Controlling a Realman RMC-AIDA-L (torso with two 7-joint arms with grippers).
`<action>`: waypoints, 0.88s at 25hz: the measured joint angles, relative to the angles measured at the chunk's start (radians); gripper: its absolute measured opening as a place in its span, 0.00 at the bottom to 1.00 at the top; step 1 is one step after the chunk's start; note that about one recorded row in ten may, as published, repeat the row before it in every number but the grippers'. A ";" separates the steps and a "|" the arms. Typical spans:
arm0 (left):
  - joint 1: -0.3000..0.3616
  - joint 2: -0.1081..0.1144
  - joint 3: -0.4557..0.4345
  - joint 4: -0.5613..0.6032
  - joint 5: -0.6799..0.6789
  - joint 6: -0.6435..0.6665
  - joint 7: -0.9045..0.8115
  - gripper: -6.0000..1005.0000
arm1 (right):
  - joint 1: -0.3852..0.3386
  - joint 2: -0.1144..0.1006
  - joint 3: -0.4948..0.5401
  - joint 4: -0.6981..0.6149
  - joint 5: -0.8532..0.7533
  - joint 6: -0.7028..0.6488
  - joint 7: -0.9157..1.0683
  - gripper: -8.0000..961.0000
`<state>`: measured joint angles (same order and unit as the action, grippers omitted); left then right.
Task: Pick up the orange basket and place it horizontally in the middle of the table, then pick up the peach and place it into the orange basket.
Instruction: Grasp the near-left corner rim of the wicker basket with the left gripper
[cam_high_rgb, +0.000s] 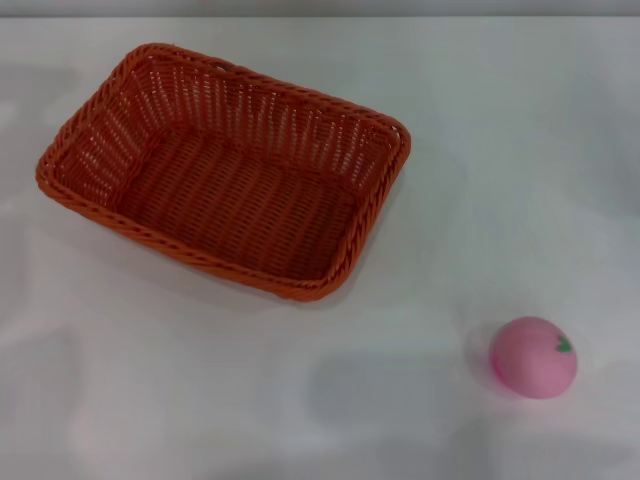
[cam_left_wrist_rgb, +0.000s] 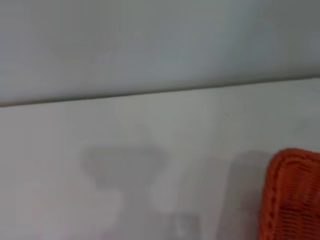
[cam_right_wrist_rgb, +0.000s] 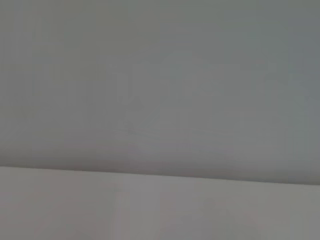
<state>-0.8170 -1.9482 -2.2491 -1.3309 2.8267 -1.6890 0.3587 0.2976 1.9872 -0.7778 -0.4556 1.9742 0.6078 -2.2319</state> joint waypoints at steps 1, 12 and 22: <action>-0.008 -0.005 0.006 0.013 0.000 0.000 0.000 0.52 | 0.000 0.000 0.000 0.000 0.000 0.000 0.000 0.89; -0.015 -0.046 0.041 0.061 0.002 0.001 0.003 0.55 | 0.002 -0.001 0.000 0.000 0.000 -0.001 0.023 0.89; 0.040 -0.067 0.114 0.076 0.005 0.098 0.055 0.66 | 0.002 0.001 0.000 -0.011 -0.005 0.000 0.027 0.89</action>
<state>-0.7768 -2.0156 -2.1350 -1.2548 2.8317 -1.5914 0.4139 0.2994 1.9881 -0.7777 -0.4670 1.9693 0.6075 -2.2045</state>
